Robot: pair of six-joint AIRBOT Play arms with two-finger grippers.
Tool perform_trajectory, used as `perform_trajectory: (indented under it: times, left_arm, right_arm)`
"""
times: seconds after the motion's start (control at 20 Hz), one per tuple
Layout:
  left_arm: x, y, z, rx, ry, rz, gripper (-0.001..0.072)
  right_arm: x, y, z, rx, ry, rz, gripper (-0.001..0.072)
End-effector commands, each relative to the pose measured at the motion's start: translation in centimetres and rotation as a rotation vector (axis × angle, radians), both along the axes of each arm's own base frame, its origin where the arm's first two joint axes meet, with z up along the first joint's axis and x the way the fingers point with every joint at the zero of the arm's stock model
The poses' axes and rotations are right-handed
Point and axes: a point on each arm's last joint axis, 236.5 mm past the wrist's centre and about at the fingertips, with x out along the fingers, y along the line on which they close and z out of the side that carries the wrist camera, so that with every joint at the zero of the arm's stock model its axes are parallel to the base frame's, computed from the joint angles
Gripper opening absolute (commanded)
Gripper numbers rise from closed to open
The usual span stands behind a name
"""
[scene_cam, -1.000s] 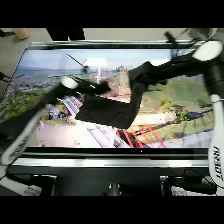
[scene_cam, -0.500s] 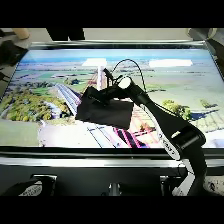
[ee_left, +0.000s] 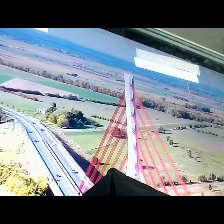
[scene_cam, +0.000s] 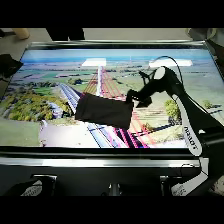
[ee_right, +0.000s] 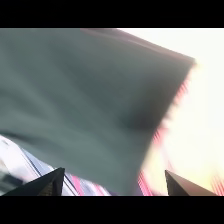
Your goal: Fold the shirts.
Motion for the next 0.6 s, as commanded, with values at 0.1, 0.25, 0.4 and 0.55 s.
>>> perform_trajectory:
  times: [0.1, 0.25, 0.4, 0.55]
  left_arm:
    - [-0.5, -1.1, -1.5, 0.001, 0.044, -0.032, 0.0028]
    - [-0.5, -2.5, -1.5, 0.002, 0.042, -0.064, 0.0029]
    - [-0.4, -3.5, -1.3, 0.003, 0.029, -0.082, 0.0028]
    - [-0.3, -3.7, -1.2, 0.002, 0.026, -0.085, 0.0029]
  right_arm:
    - [-2.7, 1.3, -6.4, 0.076, 0.064, -0.107, 0.0674]
    - [-1.6, 3.8, -7.2, 0.106, 0.02, -0.14, 0.0531]
    - [1.8, 4.5, -4.6, 0.199, -0.076, -0.188, 0.0028]
    - [8.6, -0.2, 1.9, 0.261, -0.275, -0.244, 0.0026]
